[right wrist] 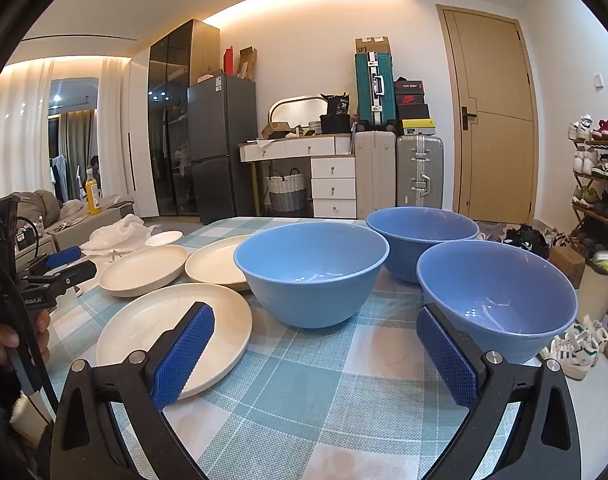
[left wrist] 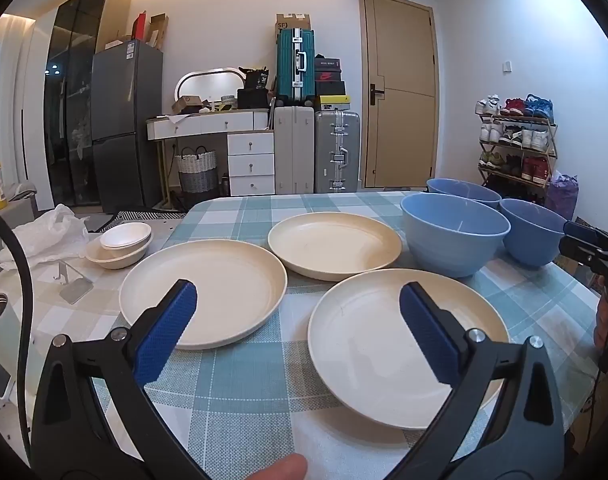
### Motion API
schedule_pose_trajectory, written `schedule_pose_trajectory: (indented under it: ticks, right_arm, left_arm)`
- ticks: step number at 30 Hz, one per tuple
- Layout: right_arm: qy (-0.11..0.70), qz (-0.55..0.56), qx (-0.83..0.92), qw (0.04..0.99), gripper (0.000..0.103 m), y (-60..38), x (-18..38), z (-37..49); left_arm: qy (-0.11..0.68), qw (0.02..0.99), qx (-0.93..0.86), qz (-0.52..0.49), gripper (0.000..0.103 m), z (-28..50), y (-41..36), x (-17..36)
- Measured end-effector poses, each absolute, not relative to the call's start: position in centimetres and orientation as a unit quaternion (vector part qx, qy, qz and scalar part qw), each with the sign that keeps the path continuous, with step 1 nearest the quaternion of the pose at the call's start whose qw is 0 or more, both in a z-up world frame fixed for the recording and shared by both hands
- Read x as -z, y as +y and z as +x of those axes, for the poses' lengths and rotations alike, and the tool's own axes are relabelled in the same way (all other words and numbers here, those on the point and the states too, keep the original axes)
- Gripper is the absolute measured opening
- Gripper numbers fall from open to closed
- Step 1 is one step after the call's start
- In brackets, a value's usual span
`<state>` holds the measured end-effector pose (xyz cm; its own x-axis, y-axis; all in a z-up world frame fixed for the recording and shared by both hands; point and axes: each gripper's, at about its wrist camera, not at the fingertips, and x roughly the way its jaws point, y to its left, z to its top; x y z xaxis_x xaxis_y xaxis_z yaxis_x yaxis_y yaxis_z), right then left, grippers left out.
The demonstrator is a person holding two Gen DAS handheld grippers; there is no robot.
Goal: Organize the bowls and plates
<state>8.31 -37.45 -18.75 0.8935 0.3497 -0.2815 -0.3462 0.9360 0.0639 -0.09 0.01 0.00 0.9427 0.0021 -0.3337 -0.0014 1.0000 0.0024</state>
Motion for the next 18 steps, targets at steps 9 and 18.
schedule_pose_trajectory:
  ticks: [9,18]
  right_arm:
    - [0.147,0.007,-0.179,0.973,0.103,-37.46,18.75,8.32]
    - [0.146,0.006,-0.179,0.973,0.103,-37.46,18.75,8.32]
  left_arm:
    - [0.176,0.984,0.001,-0.003,0.101,-0.05,0.05,0.0]
    - [0.177,0.984,0.001,-0.004,0.101,-0.04,0.05,0.0]
